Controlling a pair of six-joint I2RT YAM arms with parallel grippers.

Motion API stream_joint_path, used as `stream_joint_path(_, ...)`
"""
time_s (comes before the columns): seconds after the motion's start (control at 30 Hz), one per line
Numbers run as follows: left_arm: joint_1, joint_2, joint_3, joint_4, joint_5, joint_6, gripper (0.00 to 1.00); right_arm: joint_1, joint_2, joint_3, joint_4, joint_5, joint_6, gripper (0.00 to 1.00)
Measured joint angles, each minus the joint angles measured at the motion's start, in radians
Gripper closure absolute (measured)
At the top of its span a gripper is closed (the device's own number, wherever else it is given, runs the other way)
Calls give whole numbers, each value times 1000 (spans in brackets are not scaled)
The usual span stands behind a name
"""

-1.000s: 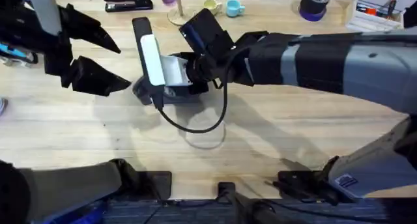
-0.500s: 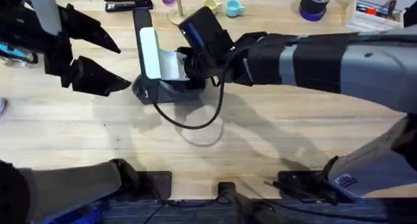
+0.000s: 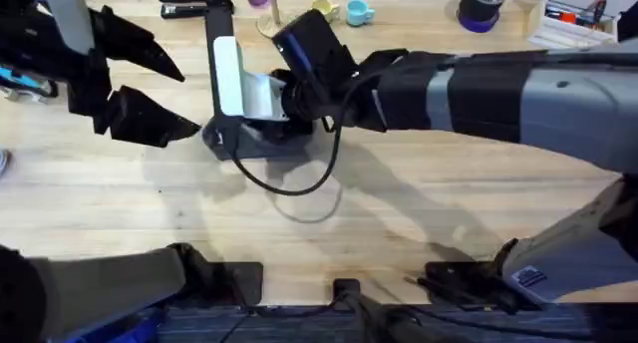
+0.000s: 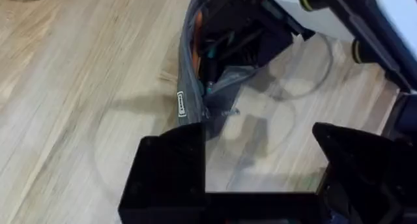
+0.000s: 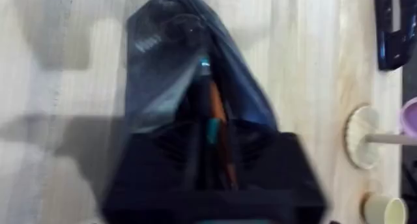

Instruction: Unzip the bag, pick up the pens from the table one at a time and place them inside, then zip the bag closed.

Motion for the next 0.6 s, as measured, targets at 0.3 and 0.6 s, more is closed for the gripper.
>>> stream_joint_path(0.3, 0, 0, 0, 0, 0, 0, 7, -5, 0, 2, 20, 2, 9, 5)
stream_joint_path(0.6, 0, 0, 0, 0, 0, 0, 6, -5, -3, 2, 29, 2, 76, 5)
